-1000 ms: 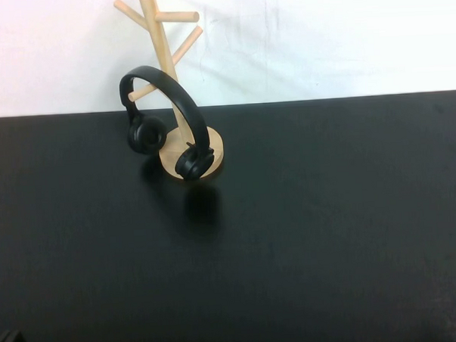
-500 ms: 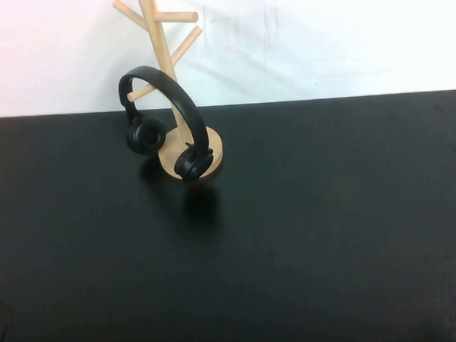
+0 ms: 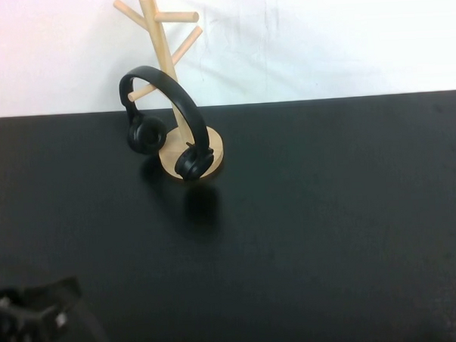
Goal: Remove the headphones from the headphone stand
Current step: Pick up the headphones from the headphone stand
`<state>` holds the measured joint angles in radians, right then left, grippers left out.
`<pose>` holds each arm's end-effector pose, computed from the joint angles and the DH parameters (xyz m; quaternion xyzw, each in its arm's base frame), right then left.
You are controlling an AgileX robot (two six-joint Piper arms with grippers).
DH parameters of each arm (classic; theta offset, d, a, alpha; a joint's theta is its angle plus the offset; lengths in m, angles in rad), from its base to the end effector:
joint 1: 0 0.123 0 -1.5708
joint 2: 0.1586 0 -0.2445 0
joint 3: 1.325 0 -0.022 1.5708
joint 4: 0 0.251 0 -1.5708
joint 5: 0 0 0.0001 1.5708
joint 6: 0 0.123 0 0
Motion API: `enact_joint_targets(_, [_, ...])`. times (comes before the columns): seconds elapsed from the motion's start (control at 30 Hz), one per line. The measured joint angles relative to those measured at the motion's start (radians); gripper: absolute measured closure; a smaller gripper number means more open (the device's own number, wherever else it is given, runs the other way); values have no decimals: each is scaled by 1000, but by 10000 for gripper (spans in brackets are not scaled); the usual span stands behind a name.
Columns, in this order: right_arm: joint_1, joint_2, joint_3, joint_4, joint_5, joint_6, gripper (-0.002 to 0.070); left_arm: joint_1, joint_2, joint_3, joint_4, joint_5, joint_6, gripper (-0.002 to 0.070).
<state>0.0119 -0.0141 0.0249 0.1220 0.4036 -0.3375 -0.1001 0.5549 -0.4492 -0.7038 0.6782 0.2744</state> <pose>0.1230 0.0074 0.1600 -0.1099 0.8045 -0.0428 0.5822 0.1553 -0.0658 0.2397 0.0093 0.8638 -0.2738 0.4228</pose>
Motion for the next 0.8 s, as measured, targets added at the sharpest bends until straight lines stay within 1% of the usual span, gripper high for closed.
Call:
enact_joint_targets(0.13, [0, 0, 0, 0, 0, 0, 684, 0, 225, -82, -6, 39, 79, 678])
enact_joint_targets(0.23, [0, 0, 0, 0, 0, 0, 684, 0, 370, -130, -114, 37, 193, 678])
enact_joint_targets(0.33, [0, 0, 0, 0, 0, 0, 684, 0, 501, -159, -316, 30, 392, 678])
enact_joint_targets(0.47, [0, 0, 0, 0, 0, 0, 684, 0, 641, -177, -701, 18, 726, 677])
enact_joint_targets(0.5, [0, 0, 0, 0, 0, 0, 684, 0, 675, -179, -799, 18, 812, 670])
enact_joint_targets(0.53, [0, 0, 0, 0, 0, 0, 684, 0, 701, -181, -868, 18, 872, 658])
enact_joint_targets(0.57, [0, 0, 0, 0, 0, 0, 684, 0, 734, -191, -910, 18, 926, 636])
enact_joint_targets(0.63, [0, 0, 0, 0, 0, 0, 684, 0, 798, -220, -952, 16, 983, 575])
enact_joint_targets(0.67, [0, 0, 0, 0, 0, 0, 684, 0, 831, -239, -965, 23, 998, 531])
enact_joint_targets(0.7, [0, 0, 0, 0, 0, 0, 684, 0, 864, -263, -970, 38, 1005, 470])
enact_joint_targets(0.73, [0, 0, 0, 0, 0, 0, 684, 0, 891, -284, -975, 55, 1010, 426])
enact_joint_targets(0.8, [0, 0, 0, 0, 0, 0, 684, 0, 961, -346, -981, 101, 1015, 316])
